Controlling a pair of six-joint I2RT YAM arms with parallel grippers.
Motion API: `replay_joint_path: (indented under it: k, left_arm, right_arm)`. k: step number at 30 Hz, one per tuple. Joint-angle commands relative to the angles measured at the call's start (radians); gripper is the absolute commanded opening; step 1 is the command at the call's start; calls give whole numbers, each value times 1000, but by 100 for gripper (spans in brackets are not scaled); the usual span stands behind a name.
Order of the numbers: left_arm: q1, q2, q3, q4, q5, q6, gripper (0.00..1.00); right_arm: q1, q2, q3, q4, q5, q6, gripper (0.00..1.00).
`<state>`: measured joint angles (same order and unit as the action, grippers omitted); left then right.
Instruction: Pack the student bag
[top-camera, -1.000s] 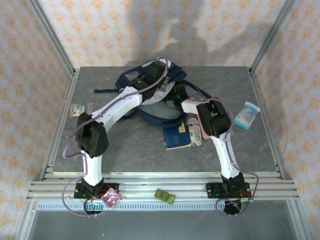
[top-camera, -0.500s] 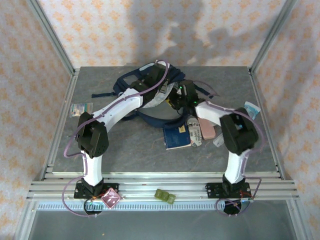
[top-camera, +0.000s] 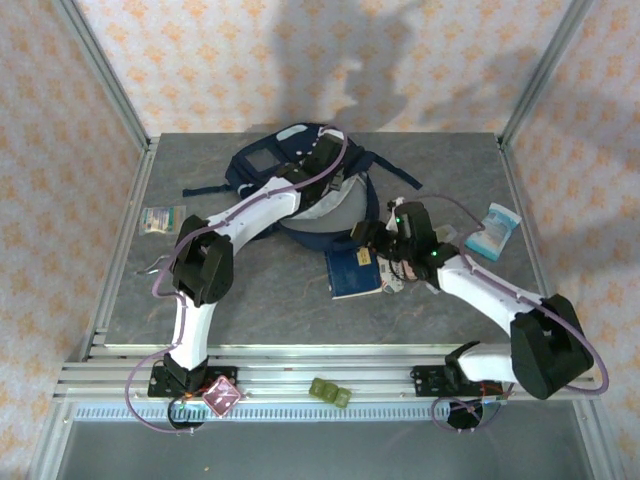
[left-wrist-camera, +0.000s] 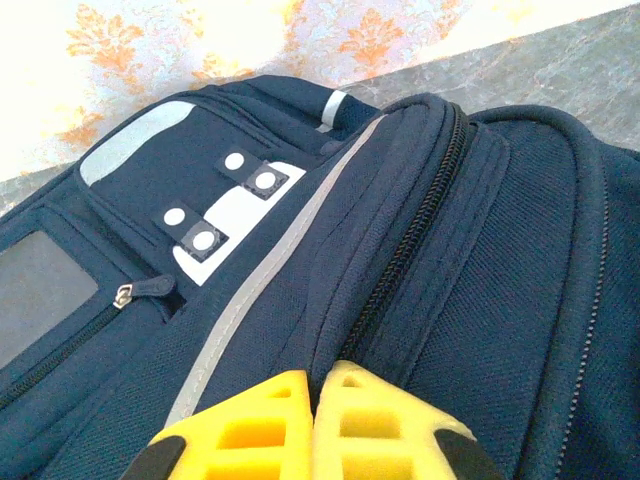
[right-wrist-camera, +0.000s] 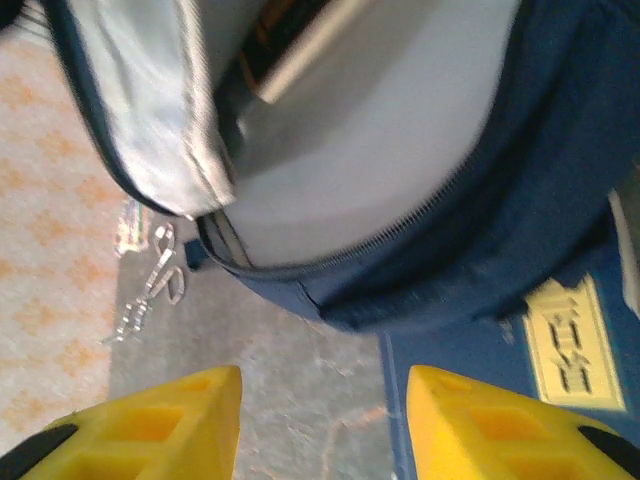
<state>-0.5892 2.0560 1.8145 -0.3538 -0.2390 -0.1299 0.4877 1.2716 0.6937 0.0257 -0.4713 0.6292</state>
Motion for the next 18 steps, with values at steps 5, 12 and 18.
replay_joint_path:
  k: [5,12,18]
  left_arm:
    - [2,-176,-212,110,52,-110,40]
    - [-15,-407,-545,209,234,-244,54]
    - [-32,-514,-842,311,478,-390,61]
  right_arm:
    - [20,39,-73,-41,98,1,46]
    - [13,151,7,-133,261,16,49]
    - [-15,185,15,-180,325,8,49]
